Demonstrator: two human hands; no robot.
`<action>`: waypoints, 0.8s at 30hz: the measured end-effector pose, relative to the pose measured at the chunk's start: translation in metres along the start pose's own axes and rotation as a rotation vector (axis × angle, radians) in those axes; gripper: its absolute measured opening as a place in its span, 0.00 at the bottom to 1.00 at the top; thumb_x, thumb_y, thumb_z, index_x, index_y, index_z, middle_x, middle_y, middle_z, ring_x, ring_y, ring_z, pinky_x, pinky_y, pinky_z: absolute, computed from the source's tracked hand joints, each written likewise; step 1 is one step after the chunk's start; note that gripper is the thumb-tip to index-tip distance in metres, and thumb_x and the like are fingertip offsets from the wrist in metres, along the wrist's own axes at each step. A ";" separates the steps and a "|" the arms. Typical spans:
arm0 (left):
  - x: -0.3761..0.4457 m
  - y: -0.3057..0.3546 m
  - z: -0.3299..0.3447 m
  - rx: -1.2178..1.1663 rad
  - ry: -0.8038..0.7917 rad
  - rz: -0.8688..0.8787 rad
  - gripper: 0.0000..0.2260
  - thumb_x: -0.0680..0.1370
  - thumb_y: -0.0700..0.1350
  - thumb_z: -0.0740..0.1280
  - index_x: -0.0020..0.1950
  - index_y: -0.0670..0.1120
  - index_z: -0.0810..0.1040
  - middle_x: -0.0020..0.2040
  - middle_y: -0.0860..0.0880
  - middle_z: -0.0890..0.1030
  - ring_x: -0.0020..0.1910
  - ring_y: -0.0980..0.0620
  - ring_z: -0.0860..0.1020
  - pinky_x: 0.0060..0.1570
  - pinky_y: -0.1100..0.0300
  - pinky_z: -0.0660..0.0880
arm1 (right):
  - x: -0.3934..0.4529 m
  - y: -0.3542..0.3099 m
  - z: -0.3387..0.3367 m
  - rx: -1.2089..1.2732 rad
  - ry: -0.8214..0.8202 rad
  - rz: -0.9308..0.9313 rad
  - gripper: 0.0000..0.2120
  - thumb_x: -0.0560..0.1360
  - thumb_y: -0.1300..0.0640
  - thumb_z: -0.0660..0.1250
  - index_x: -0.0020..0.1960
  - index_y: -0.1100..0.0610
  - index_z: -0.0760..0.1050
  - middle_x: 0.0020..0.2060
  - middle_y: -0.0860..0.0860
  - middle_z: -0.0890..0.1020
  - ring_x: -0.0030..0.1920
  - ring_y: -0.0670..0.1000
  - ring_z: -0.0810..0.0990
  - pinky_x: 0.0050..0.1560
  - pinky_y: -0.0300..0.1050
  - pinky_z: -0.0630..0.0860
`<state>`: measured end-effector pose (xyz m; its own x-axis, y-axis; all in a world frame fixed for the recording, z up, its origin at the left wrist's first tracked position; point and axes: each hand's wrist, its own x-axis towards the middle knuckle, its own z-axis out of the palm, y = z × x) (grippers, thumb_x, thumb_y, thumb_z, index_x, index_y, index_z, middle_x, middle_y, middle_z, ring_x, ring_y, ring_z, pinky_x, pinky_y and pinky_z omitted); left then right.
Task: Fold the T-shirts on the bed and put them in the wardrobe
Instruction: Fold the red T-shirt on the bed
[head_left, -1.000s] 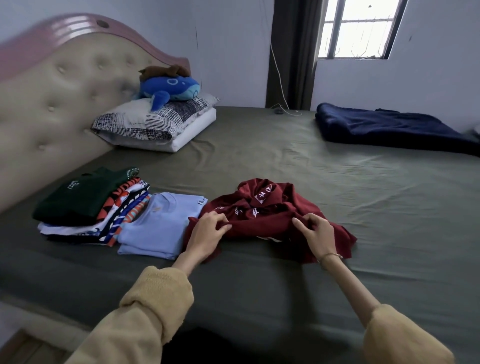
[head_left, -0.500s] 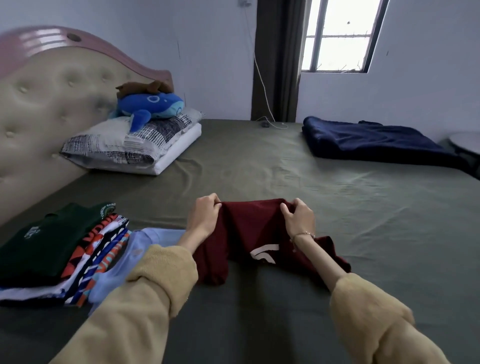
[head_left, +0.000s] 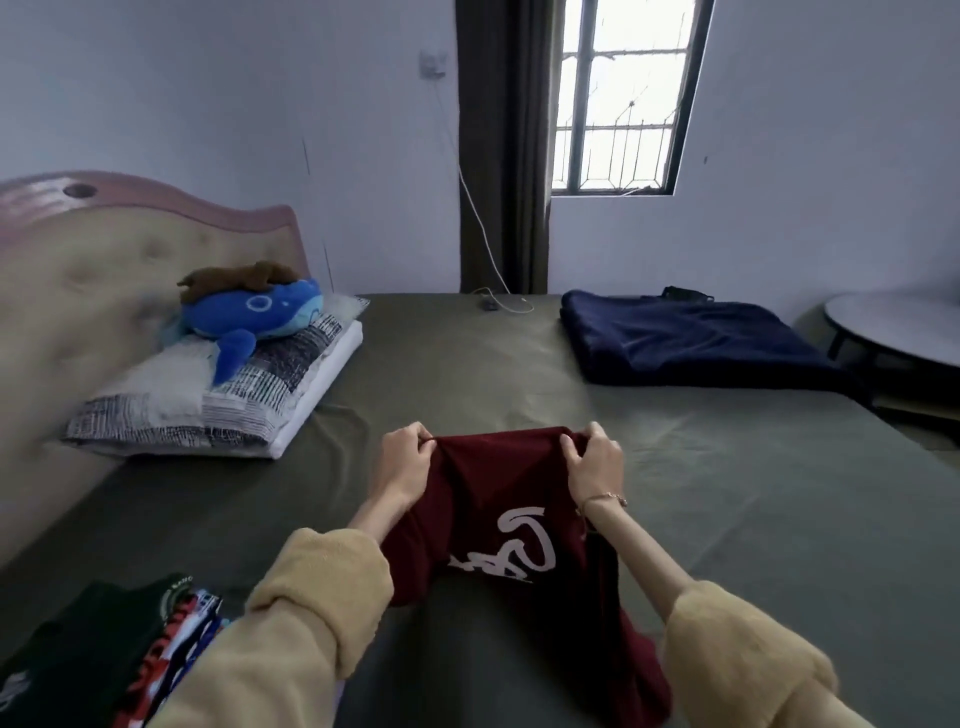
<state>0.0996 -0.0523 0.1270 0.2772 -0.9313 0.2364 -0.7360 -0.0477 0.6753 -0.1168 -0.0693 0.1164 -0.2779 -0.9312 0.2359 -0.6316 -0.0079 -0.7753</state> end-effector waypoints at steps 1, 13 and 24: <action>0.002 0.011 -0.006 0.005 -0.008 -0.004 0.05 0.78 0.40 0.65 0.45 0.40 0.79 0.44 0.44 0.82 0.45 0.48 0.79 0.41 0.61 0.67 | 0.002 -0.007 -0.009 0.006 0.000 0.002 0.12 0.78 0.55 0.63 0.49 0.66 0.73 0.46 0.61 0.80 0.52 0.60 0.74 0.51 0.51 0.70; 0.056 0.123 -0.067 0.128 -0.065 0.124 0.06 0.79 0.45 0.63 0.48 0.46 0.79 0.47 0.48 0.82 0.47 0.49 0.80 0.40 0.60 0.69 | 0.056 -0.080 -0.106 0.059 0.078 0.025 0.11 0.77 0.55 0.64 0.48 0.64 0.74 0.46 0.61 0.80 0.50 0.60 0.77 0.46 0.45 0.67; 0.099 0.142 -0.082 0.224 0.078 0.185 0.06 0.79 0.45 0.63 0.49 0.45 0.79 0.51 0.46 0.76 0.53 0.47 0.75 0.44 0.55 0.71 | 0.088 -0.087 -0.149 0.019 0.395 0.196 0.14 0.78 0.50 0.62 0.54 0.61 0.76 0.52 0.63 0.76 0.55 0.62 0.72 0.51 0.48 0.67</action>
<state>0.0726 -0.1219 0.3035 0.1659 -0.9016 0.3995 -0.8939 0.0335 0.4469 -0.1935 -0.0961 0.2918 -0.6488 -0.7049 0.2867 -0.5270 0.1444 -0.8375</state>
